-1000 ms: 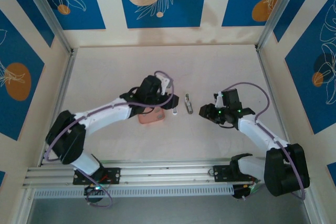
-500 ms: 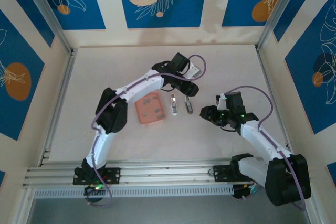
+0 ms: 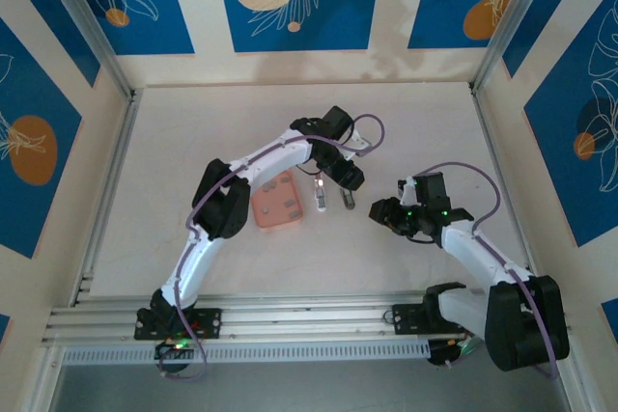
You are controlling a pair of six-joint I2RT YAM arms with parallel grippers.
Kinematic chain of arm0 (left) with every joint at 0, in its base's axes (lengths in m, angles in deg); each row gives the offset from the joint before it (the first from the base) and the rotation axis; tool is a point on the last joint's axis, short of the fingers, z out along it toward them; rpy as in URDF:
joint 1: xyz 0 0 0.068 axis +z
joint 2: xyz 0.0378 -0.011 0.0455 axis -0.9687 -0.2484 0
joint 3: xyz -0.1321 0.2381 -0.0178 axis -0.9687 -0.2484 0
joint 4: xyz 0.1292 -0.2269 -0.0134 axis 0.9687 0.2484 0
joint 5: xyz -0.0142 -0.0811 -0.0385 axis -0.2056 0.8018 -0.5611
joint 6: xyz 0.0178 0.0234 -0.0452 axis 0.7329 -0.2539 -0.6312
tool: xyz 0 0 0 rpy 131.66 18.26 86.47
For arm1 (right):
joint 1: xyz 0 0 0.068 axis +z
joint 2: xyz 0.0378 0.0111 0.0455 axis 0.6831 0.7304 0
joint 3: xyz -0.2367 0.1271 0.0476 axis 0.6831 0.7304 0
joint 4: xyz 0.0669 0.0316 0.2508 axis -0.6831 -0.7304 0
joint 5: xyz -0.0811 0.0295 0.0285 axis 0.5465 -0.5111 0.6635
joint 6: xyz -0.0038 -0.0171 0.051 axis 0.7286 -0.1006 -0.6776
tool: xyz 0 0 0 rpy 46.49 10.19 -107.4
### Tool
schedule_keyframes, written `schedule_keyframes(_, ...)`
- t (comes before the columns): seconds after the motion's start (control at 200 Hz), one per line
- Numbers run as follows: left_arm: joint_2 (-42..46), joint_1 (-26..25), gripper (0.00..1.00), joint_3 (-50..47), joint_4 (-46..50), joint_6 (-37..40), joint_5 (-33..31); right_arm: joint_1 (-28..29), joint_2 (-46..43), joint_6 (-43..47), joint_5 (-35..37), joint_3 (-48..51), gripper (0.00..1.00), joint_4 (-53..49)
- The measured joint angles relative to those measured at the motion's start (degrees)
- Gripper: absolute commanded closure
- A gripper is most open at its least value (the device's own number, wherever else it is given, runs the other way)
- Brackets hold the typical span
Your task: Load the staples into the stapler
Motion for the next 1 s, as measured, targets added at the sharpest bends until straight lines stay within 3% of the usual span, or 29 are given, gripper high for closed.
schedule_keyframes(0.265, 0.5, 0.0, 0.45, 0.0, -0.7, 0.1, -0.4, 0.0, 0.9, 0.0, -1.0, 0.0, 0.58, 0.6)
schedule_keyframes(0.725, 2.3, 1.1, 0.42, 0.2, -7.6, -2.7, -10.6, 0.0, 0.9, 0.0, -1.6, 0.0, 0.59, 0.7)
schedule_keyframes(1.0, -2.3, 1.2, 0.44, 4.8, -6.8, -2.6, -9.9, 0.0, 0.9, 0.0, -1.6, 0.0, 0.58, 0.7)
